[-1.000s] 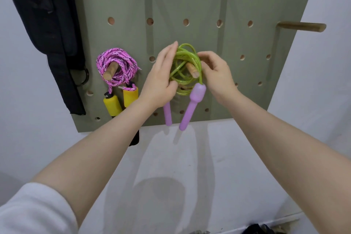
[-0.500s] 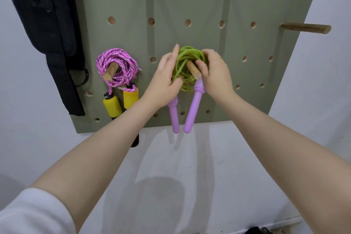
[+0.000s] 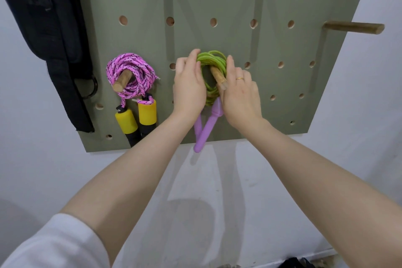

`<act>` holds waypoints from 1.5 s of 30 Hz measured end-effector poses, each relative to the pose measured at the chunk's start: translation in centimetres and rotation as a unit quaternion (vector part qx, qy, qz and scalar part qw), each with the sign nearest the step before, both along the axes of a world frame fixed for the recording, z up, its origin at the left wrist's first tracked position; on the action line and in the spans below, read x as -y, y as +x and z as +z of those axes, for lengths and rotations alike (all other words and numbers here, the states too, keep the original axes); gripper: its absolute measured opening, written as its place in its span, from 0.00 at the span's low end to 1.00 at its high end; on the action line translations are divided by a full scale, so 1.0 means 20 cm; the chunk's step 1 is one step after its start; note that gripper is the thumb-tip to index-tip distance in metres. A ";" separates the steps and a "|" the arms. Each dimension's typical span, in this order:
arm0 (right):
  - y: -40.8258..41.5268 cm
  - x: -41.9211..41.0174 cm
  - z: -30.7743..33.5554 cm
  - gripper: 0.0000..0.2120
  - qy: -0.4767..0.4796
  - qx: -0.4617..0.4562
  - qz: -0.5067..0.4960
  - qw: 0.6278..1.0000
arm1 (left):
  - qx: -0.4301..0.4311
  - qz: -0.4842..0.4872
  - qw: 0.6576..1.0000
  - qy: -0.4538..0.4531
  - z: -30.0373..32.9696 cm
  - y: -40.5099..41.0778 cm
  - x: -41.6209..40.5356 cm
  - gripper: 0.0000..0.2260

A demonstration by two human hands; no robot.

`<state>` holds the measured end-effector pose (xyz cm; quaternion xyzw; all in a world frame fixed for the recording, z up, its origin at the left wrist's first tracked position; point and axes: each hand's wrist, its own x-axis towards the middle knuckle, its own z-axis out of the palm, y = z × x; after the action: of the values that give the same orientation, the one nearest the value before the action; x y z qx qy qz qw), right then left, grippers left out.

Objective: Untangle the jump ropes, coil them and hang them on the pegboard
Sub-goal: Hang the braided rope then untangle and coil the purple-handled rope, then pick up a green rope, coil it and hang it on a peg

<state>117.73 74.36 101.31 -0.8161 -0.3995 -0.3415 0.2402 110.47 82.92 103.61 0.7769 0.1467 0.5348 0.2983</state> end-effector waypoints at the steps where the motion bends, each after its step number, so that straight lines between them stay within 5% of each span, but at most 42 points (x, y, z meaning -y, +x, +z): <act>1: -0.01 0.00 -0.01 0.29 -0.007 -0.004 -0.020 1.000 | -0.013 0.015 1.000 0.019 -0.01 0.00 0.02 0.18; 5: -0.04 0.02 -0.01 0.33 -0.015 -0.103 0.005 0.995 | -0.128 0.186 0.958 0.175 -0.07 -0.01 0.03 0.25; 13: -0.13 0.11 0.01 0.44 0.111 -0.259 0.114 0.953 | -0.148 0.010 0.978 0.145 -0.05 -0.15 0.06 0.34; 20: -0.20 0.25 0.04 0.44 0.126 -0.178 0.144 0.965 | -0.147 -0.028 0.973 0.175 -0.01 -0.29 0.16 0.37; 25: -0.22 0.50 -0.21 0.34 0.107 -0.138 0.149 0.973 | -0.068 -0.009 0.946 0.318 -0.22 -0.43 0.28 0.25; 30: -0.22 0.86 -0.66 0.25 -0.036 -0.226 0.067 0.971 | -0.230 -0.095 0.900 0.357 -0.73 -0.44 0.51 0.19; 35: -0.28 1.28 -1.16 0.22 -0.226 -0.367 0.030 0.902 | -0.420 -0.148 0.867 0.225 -1.26 -0.48 0.85 0.22; 38: -0.35 1.55 -1.46 0.29 -0.252 -0.481 0.009 0.840 | -0.509 -0.159 0.830 0.160 -1.55 -0.51 1.04 0.24; 41: -0.39 1.78 -1.77 0.34 -0.297 -0.537 -0.011 0.790 | -0.560 -0.169 0.800 0.133 -1.84 -0.53 1.19 0.24; 45: -0.42 1.96 -2.26 0.26 -0.396 -0.556 -0.062 0.729 | -0.604 -0.186 0.769 0.093 -2.28 -0.61 1.33 0.21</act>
<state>109.33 35.08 56.02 -0.9043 -0.2419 0.3478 0.0525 98.30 56.38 58.08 0.9757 0.0994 -0.0996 0.1682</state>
